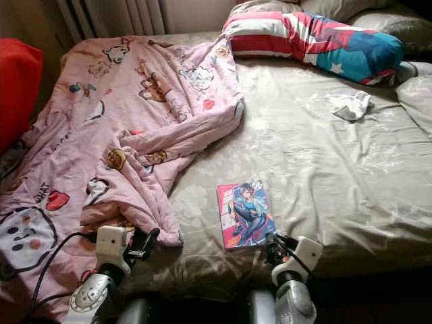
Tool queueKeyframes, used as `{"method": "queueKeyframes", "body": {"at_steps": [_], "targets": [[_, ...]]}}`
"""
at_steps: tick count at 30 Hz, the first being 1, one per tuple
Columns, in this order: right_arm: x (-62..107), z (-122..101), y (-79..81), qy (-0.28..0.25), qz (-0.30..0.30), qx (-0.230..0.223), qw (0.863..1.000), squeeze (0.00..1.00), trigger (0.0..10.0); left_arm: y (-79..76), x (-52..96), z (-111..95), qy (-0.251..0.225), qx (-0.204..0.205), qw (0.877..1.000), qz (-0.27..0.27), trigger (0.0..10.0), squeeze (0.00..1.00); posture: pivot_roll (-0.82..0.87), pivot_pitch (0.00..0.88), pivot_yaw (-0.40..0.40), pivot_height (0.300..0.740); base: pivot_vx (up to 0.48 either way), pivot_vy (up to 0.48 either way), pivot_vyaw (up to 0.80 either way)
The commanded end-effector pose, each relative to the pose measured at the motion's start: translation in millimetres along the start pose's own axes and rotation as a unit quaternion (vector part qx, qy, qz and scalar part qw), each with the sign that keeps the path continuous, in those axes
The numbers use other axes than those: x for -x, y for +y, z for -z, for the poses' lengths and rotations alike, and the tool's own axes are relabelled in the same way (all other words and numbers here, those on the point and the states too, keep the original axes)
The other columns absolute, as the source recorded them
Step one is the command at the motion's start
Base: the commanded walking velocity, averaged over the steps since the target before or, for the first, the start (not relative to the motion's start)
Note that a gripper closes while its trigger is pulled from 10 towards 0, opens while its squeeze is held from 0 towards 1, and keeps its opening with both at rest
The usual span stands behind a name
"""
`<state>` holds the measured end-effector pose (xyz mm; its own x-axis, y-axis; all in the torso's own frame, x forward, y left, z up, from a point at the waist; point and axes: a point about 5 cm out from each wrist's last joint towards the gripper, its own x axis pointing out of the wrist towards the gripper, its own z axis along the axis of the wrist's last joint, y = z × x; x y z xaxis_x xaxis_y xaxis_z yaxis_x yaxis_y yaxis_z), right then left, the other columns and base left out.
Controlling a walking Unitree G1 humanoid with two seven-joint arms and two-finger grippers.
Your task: Clean up the room
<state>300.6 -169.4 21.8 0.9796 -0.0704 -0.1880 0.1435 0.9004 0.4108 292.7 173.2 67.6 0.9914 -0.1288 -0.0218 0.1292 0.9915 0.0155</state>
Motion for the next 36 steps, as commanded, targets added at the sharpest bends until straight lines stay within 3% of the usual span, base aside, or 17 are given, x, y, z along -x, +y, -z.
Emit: {"method": "queueKeyframes", "body": {"at_steps": [1, 7, 36], "targets": [[2.5, 4.9, 0.3, 0.01, -0.001, 0.003, 1.0, 0.0, 10.0, 5.0, 6.7, 10.4, 0.02, -0.003, 1.0, -0.008, 10.0, 0.0, 0.05, 0.203, 0.023, 0.587, 0.0, 0.0, 0.0], [3.4, 7.1, 2.0, 0.016, -0.009, 0.022, 1.0, 0.0, 10.0, 6.4, 7.1, 10.4, 0.02, -0.005, 1.0, -0.011, 10.0, 0.0, 0.05, 0.21, 0.023, 0.587, 0.0, -0.213, 0.0], [3.7, 7.4, 1.2, 0.02, -0.012, 0.032, 0.999, 0.0, 10.0, 6.4, 5.5, 8.7, 0.017, -0.005, 1.0, -0.015, 10.0, 0.0, 0.05, 0.216, 0.02, 0.587, 0.0, -0.365, 0.0]]}}
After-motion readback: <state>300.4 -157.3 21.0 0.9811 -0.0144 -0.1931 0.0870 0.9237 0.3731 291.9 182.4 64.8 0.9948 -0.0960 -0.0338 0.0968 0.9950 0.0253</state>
